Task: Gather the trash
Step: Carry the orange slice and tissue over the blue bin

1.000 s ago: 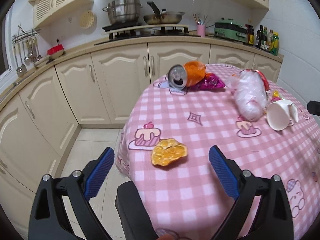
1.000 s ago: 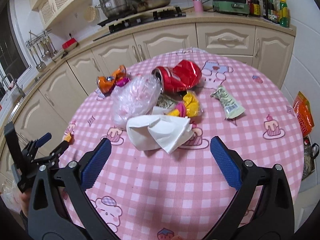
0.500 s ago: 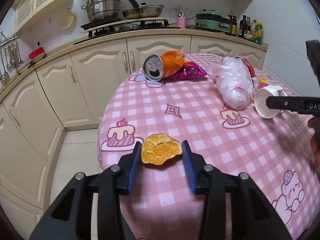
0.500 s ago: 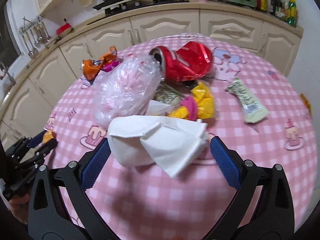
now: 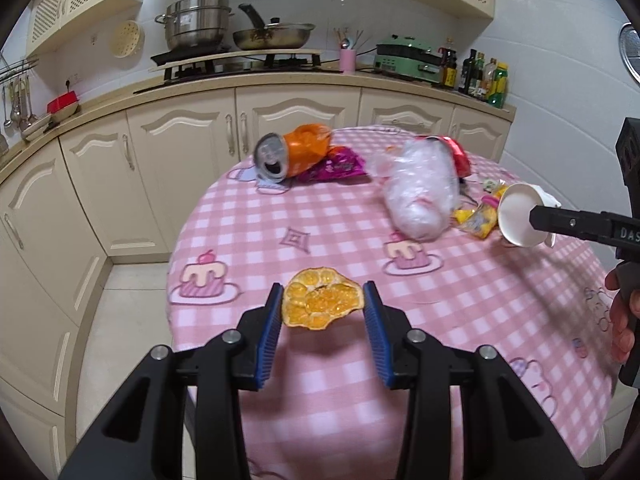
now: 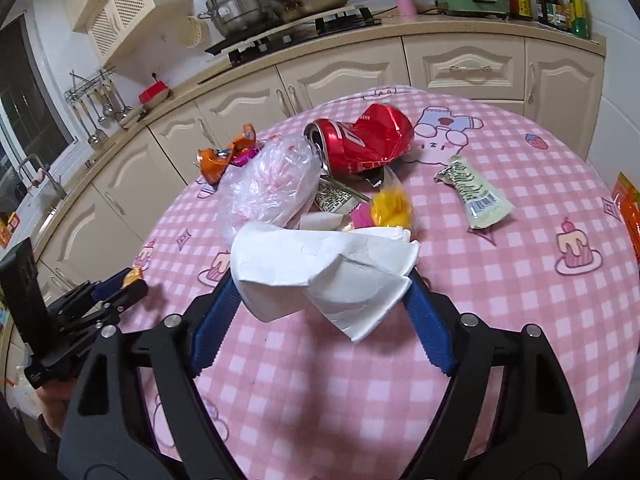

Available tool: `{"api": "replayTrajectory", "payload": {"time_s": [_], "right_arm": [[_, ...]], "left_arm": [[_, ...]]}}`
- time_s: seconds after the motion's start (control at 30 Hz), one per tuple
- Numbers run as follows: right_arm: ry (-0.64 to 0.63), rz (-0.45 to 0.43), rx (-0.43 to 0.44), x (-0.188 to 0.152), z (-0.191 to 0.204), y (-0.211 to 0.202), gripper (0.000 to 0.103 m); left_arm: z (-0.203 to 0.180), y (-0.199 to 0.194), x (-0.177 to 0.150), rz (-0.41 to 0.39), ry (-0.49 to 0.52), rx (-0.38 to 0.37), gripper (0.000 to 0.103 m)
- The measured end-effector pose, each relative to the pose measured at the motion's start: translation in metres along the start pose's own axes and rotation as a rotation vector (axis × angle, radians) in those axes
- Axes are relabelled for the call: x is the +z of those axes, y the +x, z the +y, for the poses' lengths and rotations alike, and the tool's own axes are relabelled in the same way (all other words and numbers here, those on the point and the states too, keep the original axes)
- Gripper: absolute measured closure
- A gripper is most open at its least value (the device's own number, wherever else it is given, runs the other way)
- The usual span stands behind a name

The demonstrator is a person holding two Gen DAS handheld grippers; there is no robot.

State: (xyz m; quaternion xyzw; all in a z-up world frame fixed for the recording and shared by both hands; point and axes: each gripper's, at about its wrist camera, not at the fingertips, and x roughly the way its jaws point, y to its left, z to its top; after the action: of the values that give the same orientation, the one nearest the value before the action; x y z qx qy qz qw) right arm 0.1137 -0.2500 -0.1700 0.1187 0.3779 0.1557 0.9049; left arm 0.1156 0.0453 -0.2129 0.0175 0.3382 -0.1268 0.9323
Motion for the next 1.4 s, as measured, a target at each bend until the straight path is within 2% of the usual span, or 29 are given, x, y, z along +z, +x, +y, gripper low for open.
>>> {"api": "replayTrajectory", "payload": {"time_s": [0.5, 0.67, 0.93, 1.03, 1.2, 1.3, 1.4], "right_arm": [[0.067, -0.19, 0.059, 0.008, -0.041, -0.104, 0.024], [0.103, -0.274, 0.037, 0.006, -0.07, -0.149, 0.024], [0.203, -0.385, -0.086, -0.013, -0.144, -0.222, 0.024], [0.259, -0.397, -0.147, -0.026, -0.178, -0.236, 0.024], [0.403, -0.382, -0.227, -0.059, -0.245, -0.242, 0.024], [0.499, -0.353, -0.253, -0.086, -0.286, -0.238, 0.024], [0.593, -0.319, -0.264, -0.111, -0.322, -0.231, 0.024]], "left_arm": [[-0.093, -0.04, 0.042, -0.131, 0.081, -0.142, 0.064], [-0.136, -0.049, 0.058, -0.169, 0.11, -0.207, 0.064], [-0.222, -0.057, 0.075, -0.204, 0.189, -0.325, 0.064], [-0.257, -0.052, 0.075, -0.19, 0.207, -0.374, 0.064], [-0.322, -0.029, 0.067, -0.123, 0.264, -0.459, 0.064], [-0.37, -0.011, 0.052, -0.078, 0.343, -0.479, 0.064], [-0.42, 0.015, 0.032, 0.006, 0.402, -0.516, 0.064]]}}
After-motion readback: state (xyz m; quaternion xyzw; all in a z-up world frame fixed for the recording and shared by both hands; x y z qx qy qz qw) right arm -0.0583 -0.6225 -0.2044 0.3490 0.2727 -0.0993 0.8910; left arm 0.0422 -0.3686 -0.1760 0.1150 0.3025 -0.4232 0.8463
